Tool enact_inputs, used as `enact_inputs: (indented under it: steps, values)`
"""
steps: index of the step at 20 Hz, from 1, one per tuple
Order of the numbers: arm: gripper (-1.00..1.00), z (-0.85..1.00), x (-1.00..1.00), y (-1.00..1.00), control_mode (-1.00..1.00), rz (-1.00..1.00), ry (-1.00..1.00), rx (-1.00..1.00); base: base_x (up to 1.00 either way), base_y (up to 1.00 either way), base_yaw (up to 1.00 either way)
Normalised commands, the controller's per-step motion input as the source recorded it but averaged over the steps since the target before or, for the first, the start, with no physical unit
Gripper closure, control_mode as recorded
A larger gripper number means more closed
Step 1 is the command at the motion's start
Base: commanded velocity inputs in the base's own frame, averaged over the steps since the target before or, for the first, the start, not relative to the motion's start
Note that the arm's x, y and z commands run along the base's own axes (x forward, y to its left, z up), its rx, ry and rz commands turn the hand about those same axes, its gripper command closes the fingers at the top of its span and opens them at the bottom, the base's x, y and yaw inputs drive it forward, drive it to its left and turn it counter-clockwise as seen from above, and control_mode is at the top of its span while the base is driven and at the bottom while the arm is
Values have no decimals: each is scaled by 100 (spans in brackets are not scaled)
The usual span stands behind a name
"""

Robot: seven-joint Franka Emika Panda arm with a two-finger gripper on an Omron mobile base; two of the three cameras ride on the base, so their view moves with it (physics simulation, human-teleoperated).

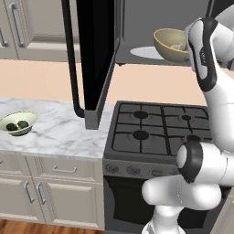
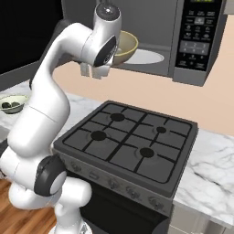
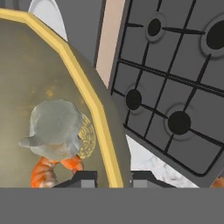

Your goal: Place the bowl containing the garlic and shrimp in the microwave. Close the microwave door and press the start button to microwave the meal.

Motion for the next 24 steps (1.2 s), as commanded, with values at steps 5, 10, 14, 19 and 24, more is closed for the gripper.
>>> enact_inputs:
  steps: [5, 10, 14, 19, 24]
  values:
    - [100, 0, 44, -2, -100, 0, 0, 1, 0, 0, 0]
    - [100, 0, 46, 0, -100, -1, 0, -2, 0, 0, 0]
    - [100, 0, 55, -9, -100, -1, 1, 0, 0, 0, 0]
    - [100, 0, 60, -13, -100, 0, 5, 0, 0, 0, 0]
    - [100, 0, 51, -11, -100, -1, 12, 0, 0, 0, 0]
